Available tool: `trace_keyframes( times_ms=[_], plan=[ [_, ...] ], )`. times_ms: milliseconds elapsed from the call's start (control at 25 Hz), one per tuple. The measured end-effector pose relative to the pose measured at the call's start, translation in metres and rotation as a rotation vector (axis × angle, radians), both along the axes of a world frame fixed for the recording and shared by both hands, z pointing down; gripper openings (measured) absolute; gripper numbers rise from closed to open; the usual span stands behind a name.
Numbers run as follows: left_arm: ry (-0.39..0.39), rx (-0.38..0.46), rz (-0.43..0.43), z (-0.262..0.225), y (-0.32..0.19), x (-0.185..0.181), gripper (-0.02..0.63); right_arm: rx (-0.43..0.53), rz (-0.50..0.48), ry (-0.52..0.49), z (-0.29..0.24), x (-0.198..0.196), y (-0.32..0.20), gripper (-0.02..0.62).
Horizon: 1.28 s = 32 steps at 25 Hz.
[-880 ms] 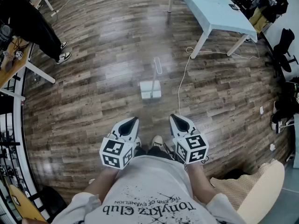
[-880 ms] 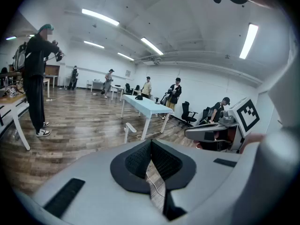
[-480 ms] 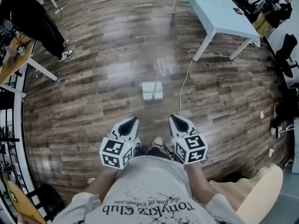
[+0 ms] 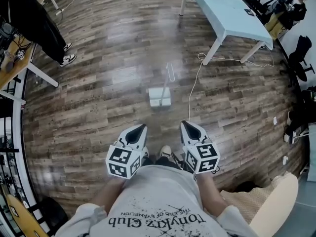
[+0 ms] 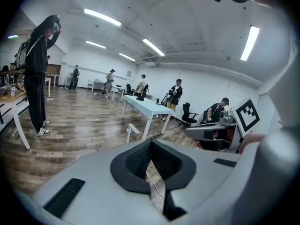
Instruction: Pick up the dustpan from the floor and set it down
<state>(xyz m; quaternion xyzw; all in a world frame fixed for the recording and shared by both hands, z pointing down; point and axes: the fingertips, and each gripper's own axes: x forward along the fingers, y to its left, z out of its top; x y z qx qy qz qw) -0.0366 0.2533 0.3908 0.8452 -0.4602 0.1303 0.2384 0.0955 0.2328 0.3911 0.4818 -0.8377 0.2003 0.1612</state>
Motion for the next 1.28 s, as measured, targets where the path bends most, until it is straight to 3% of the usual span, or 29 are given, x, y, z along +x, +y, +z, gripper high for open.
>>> trace_keyframes(
  times_ms=[680,1120,1280],
  plan=[
    [0.012,0.007,0.102,0.002,0.0,-0.052,0.023,0.008,0.097,0.001,-0.005,-0.048,0.003,0.026],
    [-0.01,0.013,0.153,0.007,-0.01,-0.051,0.023,-0.004,0.116,0.011,0.002,-0.049,-0.009,0.026],
    [-0.005,0.007,0.134,0.008,-0.03,-0.051,0.023,-0.012,0.1,0.004,0.009,-0.048,-0.029,0.026]
  ],
)
